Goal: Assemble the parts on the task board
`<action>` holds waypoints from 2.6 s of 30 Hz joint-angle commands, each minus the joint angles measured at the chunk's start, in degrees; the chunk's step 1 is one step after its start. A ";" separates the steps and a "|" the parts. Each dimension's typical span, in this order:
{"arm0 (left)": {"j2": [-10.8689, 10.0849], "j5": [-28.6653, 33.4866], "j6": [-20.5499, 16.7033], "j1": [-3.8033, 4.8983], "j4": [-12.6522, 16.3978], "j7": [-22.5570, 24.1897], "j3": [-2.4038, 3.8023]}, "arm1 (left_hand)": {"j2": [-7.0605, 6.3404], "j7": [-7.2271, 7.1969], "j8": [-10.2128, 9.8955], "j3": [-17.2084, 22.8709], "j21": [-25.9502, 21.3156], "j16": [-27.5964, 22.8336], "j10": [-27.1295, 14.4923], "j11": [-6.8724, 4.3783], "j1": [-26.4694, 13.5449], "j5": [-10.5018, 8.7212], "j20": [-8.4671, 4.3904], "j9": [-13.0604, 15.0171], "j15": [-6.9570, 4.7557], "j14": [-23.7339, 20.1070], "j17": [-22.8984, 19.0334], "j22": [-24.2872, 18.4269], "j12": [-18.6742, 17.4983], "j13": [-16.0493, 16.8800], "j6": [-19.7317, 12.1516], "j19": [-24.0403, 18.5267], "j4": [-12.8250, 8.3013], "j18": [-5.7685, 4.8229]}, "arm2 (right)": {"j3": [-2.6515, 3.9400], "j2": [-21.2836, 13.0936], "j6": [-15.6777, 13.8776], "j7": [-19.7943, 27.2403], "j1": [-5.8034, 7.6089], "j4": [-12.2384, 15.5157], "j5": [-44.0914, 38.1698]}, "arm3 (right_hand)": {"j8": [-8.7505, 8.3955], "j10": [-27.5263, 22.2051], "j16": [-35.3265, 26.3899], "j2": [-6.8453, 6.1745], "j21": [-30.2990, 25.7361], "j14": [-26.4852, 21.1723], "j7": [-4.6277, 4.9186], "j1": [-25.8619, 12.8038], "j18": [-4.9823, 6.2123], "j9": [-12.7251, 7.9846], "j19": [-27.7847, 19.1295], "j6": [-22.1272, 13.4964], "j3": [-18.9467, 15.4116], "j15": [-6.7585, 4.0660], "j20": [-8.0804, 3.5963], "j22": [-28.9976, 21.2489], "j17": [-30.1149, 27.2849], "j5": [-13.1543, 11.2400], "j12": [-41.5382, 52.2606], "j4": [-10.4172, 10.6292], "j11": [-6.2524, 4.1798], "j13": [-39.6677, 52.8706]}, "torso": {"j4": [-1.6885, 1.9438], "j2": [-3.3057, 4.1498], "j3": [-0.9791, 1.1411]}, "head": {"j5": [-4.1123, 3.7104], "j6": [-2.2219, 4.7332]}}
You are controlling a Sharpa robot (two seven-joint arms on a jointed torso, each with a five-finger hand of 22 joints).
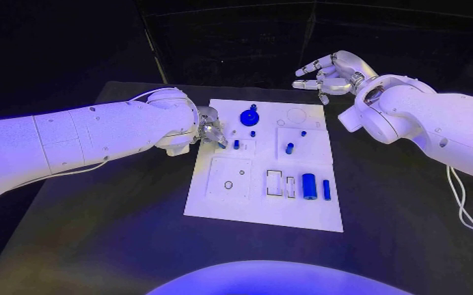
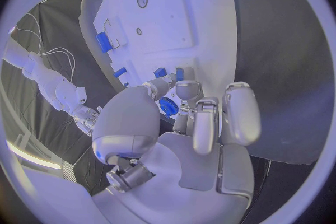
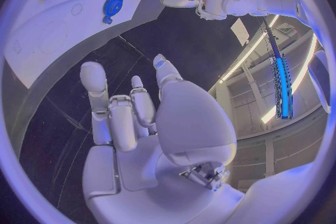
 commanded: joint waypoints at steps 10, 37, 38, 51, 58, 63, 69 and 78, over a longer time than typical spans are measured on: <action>0.80 -0.29 2.66 -0.10 -0.92 -0.86 -0.10 | -0.45 -0.62 0.94 4.24 0.36 0.18 1.31 -0.39 -2.15 0.09 -0.35 0.02 -0.63 6.05 15.09 0.43 1.63 1.78 1.34 0.79 -5.76 -0.70 | 0.04 0.04 0.20 0.39 0.09 0.15 -0.09 | 0.15 0.06 -0.20 0.61 -0.27 3.09 -0.17 -0.13 0.83 -0.05 0.25 -0.14 -0.46 -0.45 -0.22 0.05 0.45 -0.11 0.15 -0.03 -0.04 0.08 | -0.07 0.05 0.03 | -0.07 -0.21; 2.31 -0.28 3.89 -0.08 -2.79 -1.02 -0.09 | -0.70 -1.24 -0.19 -7.08 1.10 0.18 1.96 -0.86 -5.48 0.04 -0.71 -2.01 -0.99 6.05 15.09 1.63 2.18 2.21 3.70 1.11 -1.45 -0.92 | 0.04 0.00 0.10 0.40 0.10 0.25 -0.09 | 0.24 0.07 -0.21 0.69 -0.29 3.10 -0.19 -0.16 0.82 -0.05 0.30 -0.14 -0.63 -0.46 -0.23 0.05 0.46 -0.02 0.16 0.04 -0.05 0.06 | -0.01 0.04 0.01 | -0.38 -0.36; 2.33 -0.28 3.86 -0.08 -2.83 -1.04 -0.09 | -0.71 -1.24 -0.24 -7.52 1.10 0.18 2.00 -0.86 -5.61 0.03 -0.71 -2.10 -0.99 6.05 15.09 1.64 2.20 2.23 3.79 1.11 -1.24 -0.93 | 0.04 0.01 0.10 0.41 0.10 0.24 -0.09 | 0.24 0.07 -0.21 0.69 -0.29 3.10 -0.19 -0.16 0.82 -0.05 0.30 -0.14 -0.63 -0.46 -0.23 0.05 0.46 -0.02 0.16 0.04 -0.05 0.06 | -0.01 0.04 0.02 | -0.37 -0.36; 1.40 -0.29 2.31 -0.08 -2.65 -1.17 -0.05 | -3.29 -1.29 -0.69 -18.07 1.54 0.18 2.29 -0.87 -8.57 0.02 -0.72 -3.08 -1.00 6.05 15.09 2.37 2.16 2.05 4.95 1.30 2.88 -1.05 | 0.04 -0.01 0.08 0.52 0.10 0.17 -0.09 | 0.25 0.03 -0.24 0.69 -0.34 3.08 -0.19 -0.17 0.84 -0.05 0.25 -0.15 -0.66 -0.46 -0.23 -0.07 0.38 -0.02 0.12 0.05 -0.05 0.00 | 0.02 0.00 -0.02 | -0.63 -0.18; 0.01 -0.29 0.11 0.12 -1.36 -0.64 0.07 | -3.58 -1.37 -0.79 -23.18 1.31 0.18 2.28 -0.95 -8.31 0.03 -0.84 -3.36 -1.12 6.05 15.09 2.19 2.13 2.01 4.99 1.23 4.67 -0.99 | 0.04 -0.04 0.06 0.55 0.09 0.14 -0.09 | 0.25 0.03 -0.24 0.69 -0.34 3.08 -0.19 -0.17 0.84 -0.05 0.25 -0.15 -0.66 -0.46 -0.23 -0.07 0.38 -0.02 0.12 0.05 -0.05 0.00 | 0.01 0.04 -0.02 | -0.71 -0.03; -1.15 1.52 -3.93 0.52 -0.51 1.39 0.22 | -3.27 -1.13 -1.07 -27.05 -0.04 0.18 1.30 -0.75 -7.20 0.05 -0.84 -3.66 -1.05 6.05 15.09 0.69 1.08 0.48 4.25 0.74 6.08 -0.65 | 0.04 -0.01 0.04 0.58 0.09 0.05 -0.09 | 0.26 -0.01 -0.27 0.70 -0.38 3.07 -0.18 -0.20 0.85 -0.06 0.23 -0.19 -0.73 -0.46 -0.23 -0.14 0.34 -0.01 0.07 0.08 -0.05 -0.07 | 0.02 0.01 -0.01 | -0.73 -0.05; -2.11 6.45 -8.62 0.90 -0.28 6.07 0.30 | -2.79 -0.06 -2.07 -31.39 -3.55 0.17 -2.09 0.18 -4.74 0.02 -0.30 -4.43 -0.55 6.04 15.08 -3.07 -2.29 -4.60 1.27 -0.55 7.84 0.06 | 0.04 0.03 0.04 0.60 0.08 -0.08 -0.09 | 0.26 -0.01 -0.27 0.70 -0.38 3.07 -0.18 -0.20 0.85 -0.06 0.23 -0.19 -0.73 -0.46 -0.23 -0.14 0.34 -0.01 0.07 0.08 -0.05 -0.07 | -0.01 0.01 0.02 | -0.83 0.03; -1.23 11.82 -14.96 1.13 -1.78 17.24 0.24 | -2.28 3.99 -5.91 -34.57 -32.64 -16.48 -16.44 3.84 6.78 0.18 2.35 -8.01 2.86 -3.84 -9.25 -32.24 -13.61 -16.18 -5.76 -14.11 5.83 5.33 | 0.04 0.02 0.02 0.57 0.08 -0.12 -0.09 | 0.26 -0.01 -0.27 0.70 -0.38 3.07 -0.18 -0.20 0.85 -0.06 0.23 -0.19 -0.73 -0.46 -0.23 -0.14 0.34 -0.01 0.07 0.08 -0.05 -0.07 | -0.03 0.03 0.06 | -1.04 0.49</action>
